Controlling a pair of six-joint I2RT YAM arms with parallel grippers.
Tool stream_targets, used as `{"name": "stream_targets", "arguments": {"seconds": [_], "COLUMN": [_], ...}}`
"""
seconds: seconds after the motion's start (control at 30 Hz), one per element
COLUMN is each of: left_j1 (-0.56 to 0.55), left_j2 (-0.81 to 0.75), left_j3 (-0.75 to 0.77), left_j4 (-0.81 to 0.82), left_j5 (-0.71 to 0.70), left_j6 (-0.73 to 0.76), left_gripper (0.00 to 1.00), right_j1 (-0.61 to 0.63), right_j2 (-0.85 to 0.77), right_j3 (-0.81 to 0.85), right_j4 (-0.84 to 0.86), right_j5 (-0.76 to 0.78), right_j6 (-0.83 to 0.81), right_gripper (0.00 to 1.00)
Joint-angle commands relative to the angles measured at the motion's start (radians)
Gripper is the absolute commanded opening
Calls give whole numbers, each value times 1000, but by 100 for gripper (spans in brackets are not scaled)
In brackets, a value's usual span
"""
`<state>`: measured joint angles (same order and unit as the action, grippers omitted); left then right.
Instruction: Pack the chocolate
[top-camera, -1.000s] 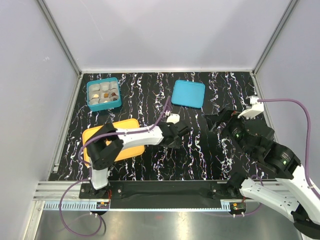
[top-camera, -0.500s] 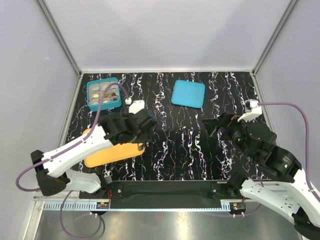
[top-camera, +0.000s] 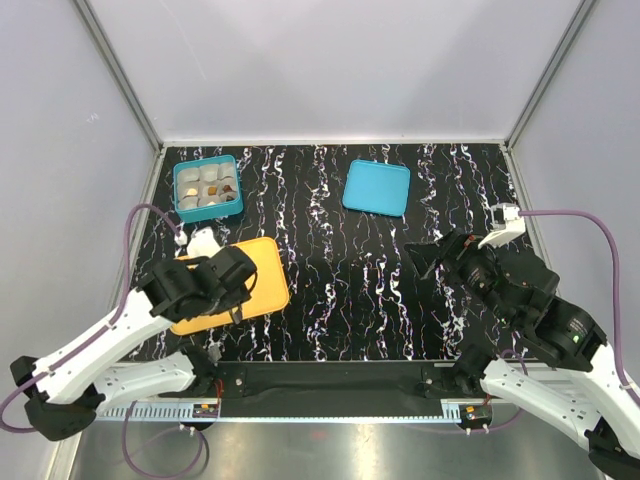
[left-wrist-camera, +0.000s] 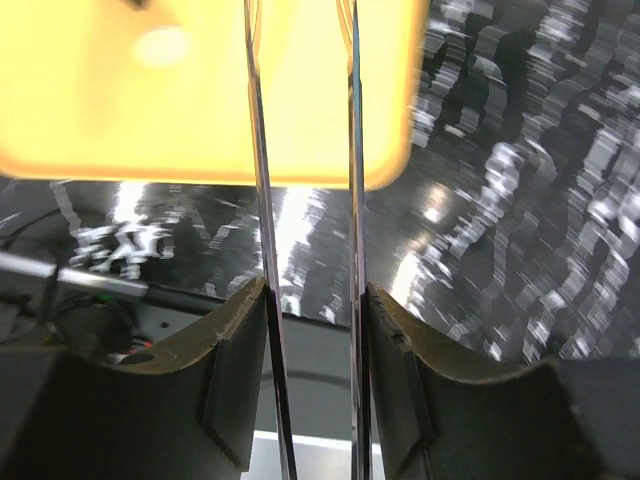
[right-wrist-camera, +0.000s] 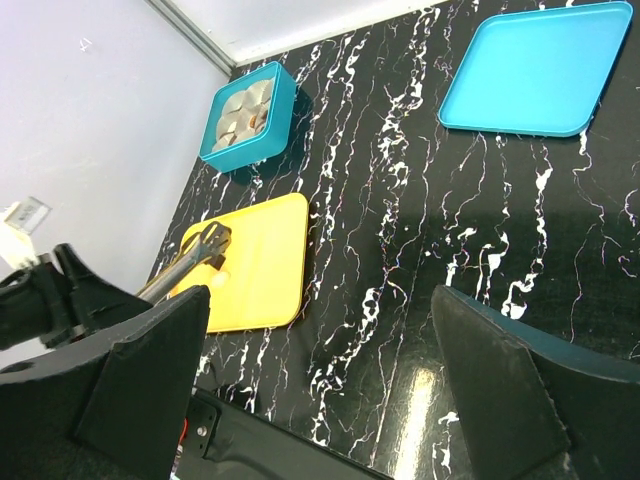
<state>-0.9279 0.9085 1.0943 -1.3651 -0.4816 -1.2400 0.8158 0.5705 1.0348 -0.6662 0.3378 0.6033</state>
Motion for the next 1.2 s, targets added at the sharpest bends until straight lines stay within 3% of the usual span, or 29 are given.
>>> {"name": "stream_targets", "arguments": {"seconds": [0.0,0.17,0.53,0.9,1.17], "left_j1": [66,200,399,477,480], "left_j2": [24,105,69,20,26], "left_j3": [-39,-34,-71,-185,-168], "left_j4": [-180,-169,-59,106,110], "left_j5": [-95,-141,-111,-12,-17], "left_j6": [-33,59,220,324,330], "left_gripper": [45,45,46,47,48], "right_j1": [-6,-4,-6,-4,-4], "right_j2": [3,0,-17,-21,-20], "right_j3": [-2,-9,-19,-24,-28], "right_j4": [37,43,37,39,43], "right_j5": [-17,-17,3,9,7], "right_j6": [-11,-17,-36,-45,-43], "right_gripper": [100,100,100,99,100]}}
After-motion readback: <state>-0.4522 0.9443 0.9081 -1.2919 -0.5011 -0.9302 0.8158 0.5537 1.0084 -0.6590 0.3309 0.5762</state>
